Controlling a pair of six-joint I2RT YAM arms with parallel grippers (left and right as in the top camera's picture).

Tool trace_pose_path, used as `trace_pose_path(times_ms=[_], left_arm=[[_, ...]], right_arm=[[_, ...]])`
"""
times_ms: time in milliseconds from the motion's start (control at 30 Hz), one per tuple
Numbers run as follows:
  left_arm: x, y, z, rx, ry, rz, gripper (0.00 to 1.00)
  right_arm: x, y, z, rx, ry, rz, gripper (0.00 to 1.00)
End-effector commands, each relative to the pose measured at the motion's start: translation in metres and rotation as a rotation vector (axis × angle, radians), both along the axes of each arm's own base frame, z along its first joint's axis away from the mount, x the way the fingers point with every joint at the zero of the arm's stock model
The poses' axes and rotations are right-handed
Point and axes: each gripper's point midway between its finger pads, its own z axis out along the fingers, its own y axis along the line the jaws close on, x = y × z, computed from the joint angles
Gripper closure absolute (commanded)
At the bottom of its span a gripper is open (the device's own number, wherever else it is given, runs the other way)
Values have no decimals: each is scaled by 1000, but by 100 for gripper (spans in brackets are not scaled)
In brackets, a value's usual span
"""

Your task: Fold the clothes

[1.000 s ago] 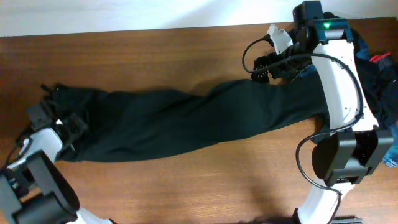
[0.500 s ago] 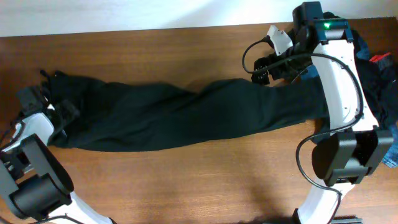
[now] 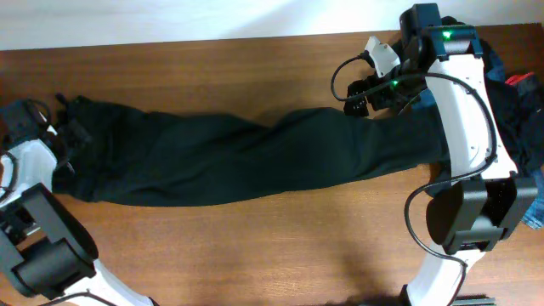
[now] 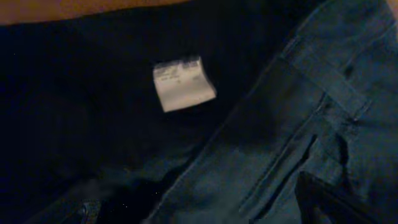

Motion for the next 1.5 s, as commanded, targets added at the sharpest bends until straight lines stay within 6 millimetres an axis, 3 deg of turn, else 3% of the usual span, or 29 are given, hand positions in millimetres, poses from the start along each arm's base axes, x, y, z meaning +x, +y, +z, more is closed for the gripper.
trace_pose_path(times_ms=[0,300,533,700,1100,1267,1333,1467], left_arm=[[6,-3,18,-28,13,-33,1],[27,-66,103,-166,-13,-280,1],[35,-114,140,-84,1,-542,1],[40,-140,142,-61,8,-638,0],[39,-145,141,-65,14,-648,1],[39,-145,141,-64,13,-647,1],[39,-145,141,-64,13,-647,1],[40,-145,141,-63,12,-648,1]], right_arm=[[1,7,14,-10,-52,29,1],[21,41,-10,-12,-80,111,0],[51,72,-39,-9,-137,172,1],[74,90,-61,-8,-191,216,1],[64,108,-107,-49,-154,428,1],[60,108,-123,-53,-120,455,5],[62,109,-123,-54,-126,455,15],[64,110,-123,-50,-139,456,25]])
